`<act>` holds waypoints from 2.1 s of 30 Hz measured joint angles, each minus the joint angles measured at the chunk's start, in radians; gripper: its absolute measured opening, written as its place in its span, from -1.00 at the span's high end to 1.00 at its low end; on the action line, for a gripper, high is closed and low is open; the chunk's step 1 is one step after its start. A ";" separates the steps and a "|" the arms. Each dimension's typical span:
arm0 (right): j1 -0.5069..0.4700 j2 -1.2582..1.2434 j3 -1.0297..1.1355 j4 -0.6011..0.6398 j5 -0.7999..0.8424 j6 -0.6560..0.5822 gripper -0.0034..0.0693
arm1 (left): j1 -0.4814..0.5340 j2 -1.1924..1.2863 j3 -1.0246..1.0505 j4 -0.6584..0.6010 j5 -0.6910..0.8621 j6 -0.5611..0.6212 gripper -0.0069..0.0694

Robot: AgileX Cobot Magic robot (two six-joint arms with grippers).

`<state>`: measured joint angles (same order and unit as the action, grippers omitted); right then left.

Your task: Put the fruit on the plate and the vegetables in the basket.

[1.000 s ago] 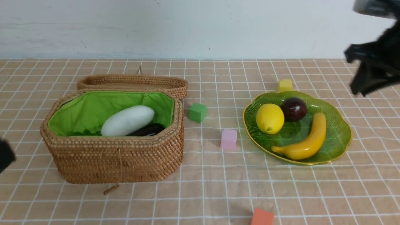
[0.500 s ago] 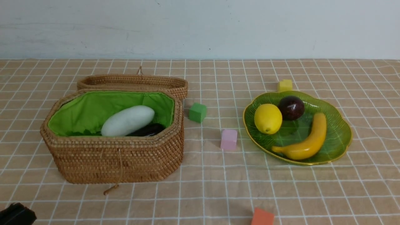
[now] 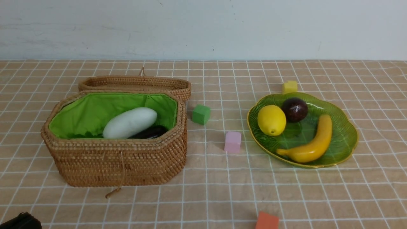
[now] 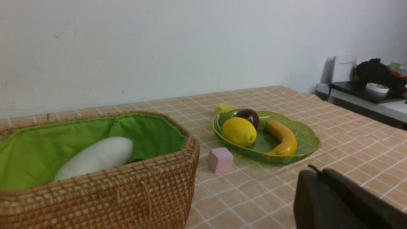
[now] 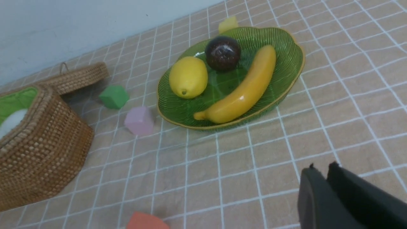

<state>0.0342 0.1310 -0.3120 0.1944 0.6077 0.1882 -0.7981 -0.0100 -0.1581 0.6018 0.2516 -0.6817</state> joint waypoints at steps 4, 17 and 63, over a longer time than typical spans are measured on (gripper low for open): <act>0.000 -0.001 0.067 -0.032 -0.026 0.000 0.67 | 0.000 0.000 0.000 0.000 0.003 0.000 0.85; 0.000 -0.141 0.326 -0.225 -0.221 0.002 0.93 | 0.000 0.000 0.000 0.000 0.008 0.000 0.84; 0.000 -0.141 0.326 -0.224 -0.223 0.002 0.87 | 0.627 0.000 0.075 -0.660 -0.085 0.601 0.85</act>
<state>0.0342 -0.0097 0.0137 -0.0294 0.3847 0.1901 -0.1707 -0.0100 -0.0826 -0.0578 0.1664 -0.0805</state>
